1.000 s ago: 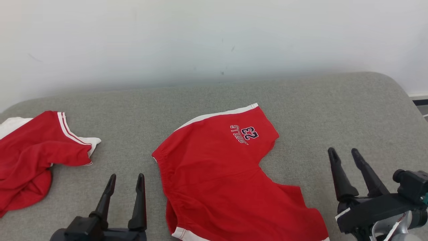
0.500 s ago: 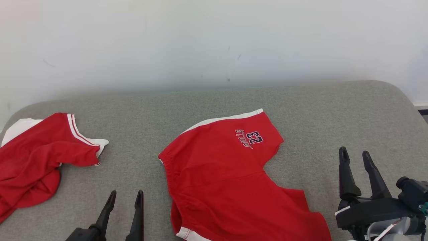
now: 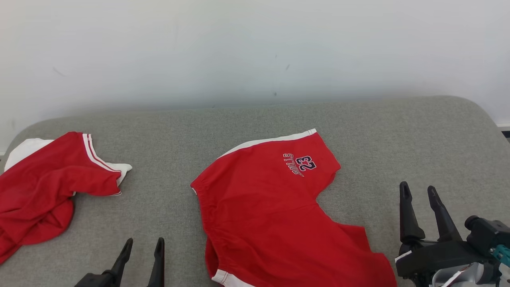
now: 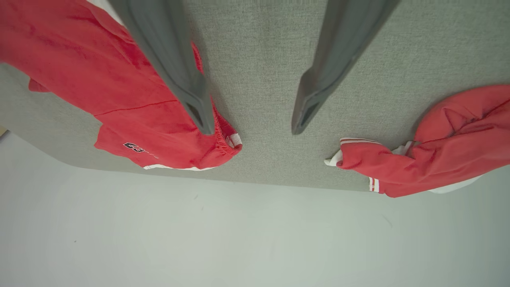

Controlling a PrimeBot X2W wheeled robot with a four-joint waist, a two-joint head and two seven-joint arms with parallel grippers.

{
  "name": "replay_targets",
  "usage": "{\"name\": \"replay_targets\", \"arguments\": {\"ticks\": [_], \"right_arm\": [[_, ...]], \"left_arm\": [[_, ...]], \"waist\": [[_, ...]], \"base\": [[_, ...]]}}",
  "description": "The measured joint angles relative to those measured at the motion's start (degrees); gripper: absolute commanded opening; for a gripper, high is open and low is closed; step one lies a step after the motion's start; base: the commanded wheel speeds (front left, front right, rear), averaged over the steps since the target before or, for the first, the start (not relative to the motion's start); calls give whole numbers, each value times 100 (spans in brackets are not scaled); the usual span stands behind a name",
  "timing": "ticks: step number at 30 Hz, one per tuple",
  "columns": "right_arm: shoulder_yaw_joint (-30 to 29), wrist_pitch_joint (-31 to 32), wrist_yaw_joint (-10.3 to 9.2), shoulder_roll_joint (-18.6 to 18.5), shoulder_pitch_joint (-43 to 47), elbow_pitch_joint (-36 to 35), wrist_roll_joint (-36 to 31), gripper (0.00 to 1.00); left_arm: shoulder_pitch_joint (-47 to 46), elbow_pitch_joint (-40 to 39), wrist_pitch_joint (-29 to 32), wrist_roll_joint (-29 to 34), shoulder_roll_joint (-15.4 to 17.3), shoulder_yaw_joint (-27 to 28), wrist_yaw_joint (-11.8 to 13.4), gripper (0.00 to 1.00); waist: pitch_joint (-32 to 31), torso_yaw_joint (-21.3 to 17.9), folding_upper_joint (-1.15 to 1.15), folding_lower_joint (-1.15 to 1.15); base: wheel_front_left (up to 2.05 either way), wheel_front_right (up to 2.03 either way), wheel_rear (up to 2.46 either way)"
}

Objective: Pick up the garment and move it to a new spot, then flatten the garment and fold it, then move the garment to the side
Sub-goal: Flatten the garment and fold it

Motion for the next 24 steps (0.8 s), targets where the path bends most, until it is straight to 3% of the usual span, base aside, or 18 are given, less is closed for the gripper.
{"name": "replay_targets", "arguments": {"ticks": [5, 12, 24], "right_arm": [[62, -35, 48, -11, -2, 65, -54, 100], [129, -49, 98, -25, -125, 227, -91, 100], [223, -94, 209, -27, -229, 420, -93, 100]], "left_arm": [[71, -5, 250, -197, -23, -127, -134, 100], [83, 147, 1063, -488, -21, -419, -488, 100], [-292, 286, 2141, -712, -36, -754, -792, 100]], "waist": [[39, 10, 0, 0], [102, -4, 0, 0], [146, -166, 1, 0]], "base": [[0, 0, 0], [0, 0, 0], [0, 0, 0]]}}
